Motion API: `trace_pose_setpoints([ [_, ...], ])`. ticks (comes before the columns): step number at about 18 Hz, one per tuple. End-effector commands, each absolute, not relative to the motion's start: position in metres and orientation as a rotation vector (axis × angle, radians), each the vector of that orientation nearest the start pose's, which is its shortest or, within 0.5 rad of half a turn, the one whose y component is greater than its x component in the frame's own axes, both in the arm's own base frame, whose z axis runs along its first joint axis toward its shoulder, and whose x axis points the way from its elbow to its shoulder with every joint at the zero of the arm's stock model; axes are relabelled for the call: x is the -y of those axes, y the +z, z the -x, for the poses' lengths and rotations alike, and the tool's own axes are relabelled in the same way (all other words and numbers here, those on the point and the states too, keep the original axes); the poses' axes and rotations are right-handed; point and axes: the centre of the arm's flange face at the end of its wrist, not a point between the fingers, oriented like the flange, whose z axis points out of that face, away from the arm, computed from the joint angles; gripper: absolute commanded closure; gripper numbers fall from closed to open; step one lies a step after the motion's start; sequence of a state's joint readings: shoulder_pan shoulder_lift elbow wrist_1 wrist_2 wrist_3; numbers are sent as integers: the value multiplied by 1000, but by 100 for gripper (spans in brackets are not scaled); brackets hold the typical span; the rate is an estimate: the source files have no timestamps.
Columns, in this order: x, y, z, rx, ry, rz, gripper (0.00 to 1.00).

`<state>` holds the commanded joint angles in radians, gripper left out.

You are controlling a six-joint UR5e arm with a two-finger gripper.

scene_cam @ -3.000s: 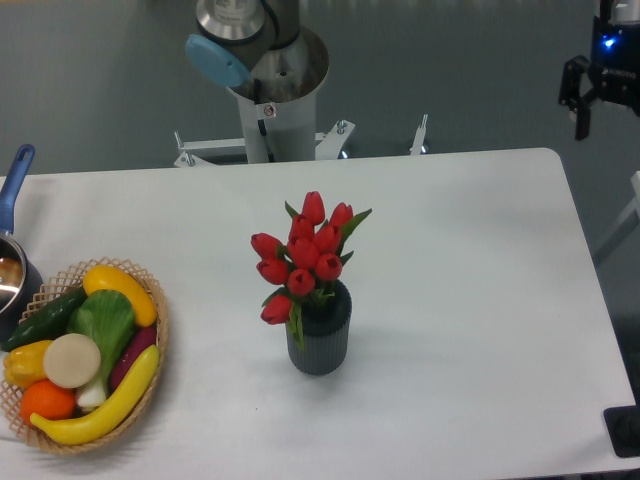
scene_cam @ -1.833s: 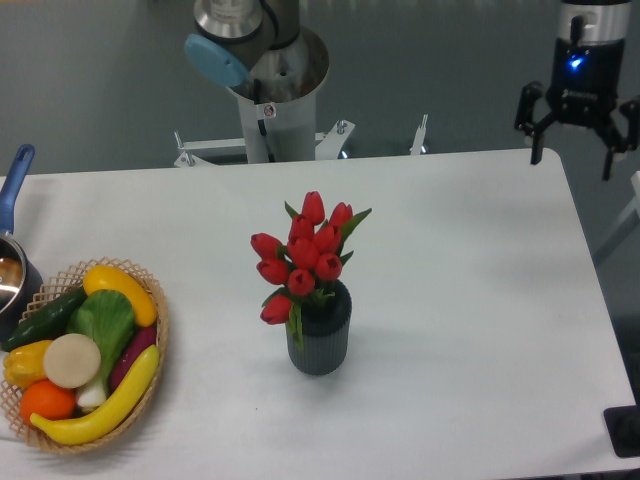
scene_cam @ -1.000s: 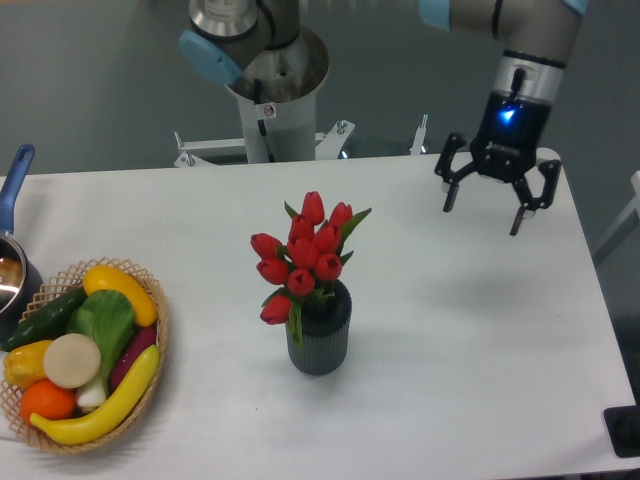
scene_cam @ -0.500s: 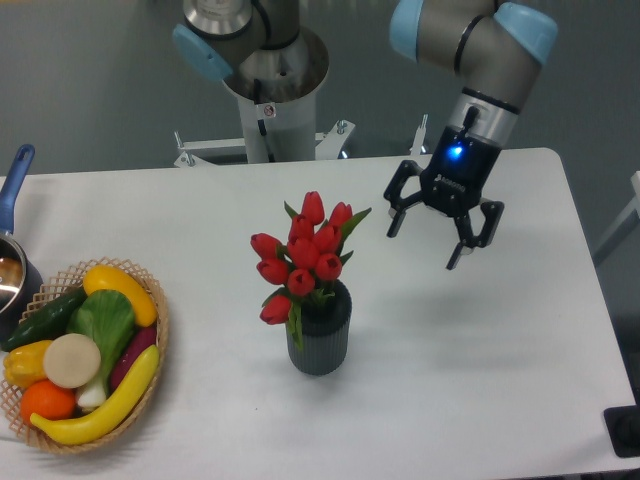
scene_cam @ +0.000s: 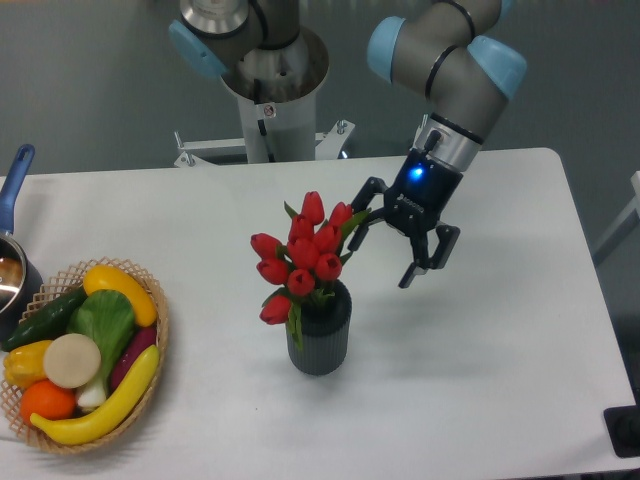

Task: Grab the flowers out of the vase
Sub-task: 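Move the open gripper down toward the red tulip stems above the vase, then close the gripper around the tulip stems just above the vase rim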

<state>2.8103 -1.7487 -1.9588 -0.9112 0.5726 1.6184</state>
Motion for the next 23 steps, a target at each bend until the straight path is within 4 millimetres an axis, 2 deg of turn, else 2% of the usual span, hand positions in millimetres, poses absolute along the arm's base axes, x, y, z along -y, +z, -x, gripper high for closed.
trace_pose_setpoints([
  [2,-377,321,401,-454,-103,2027,0],
  [5,-379,316,395,-441,-126,2020,0],
  [13,-397,312,375,-472,-176,1994,0],
  [21,-409,310,379,-490,-188,1987,0],
  [22,-410,309,379,-491,-189,1987,3],
  [23,-410,309,379,-491,-191,1987,11],
])
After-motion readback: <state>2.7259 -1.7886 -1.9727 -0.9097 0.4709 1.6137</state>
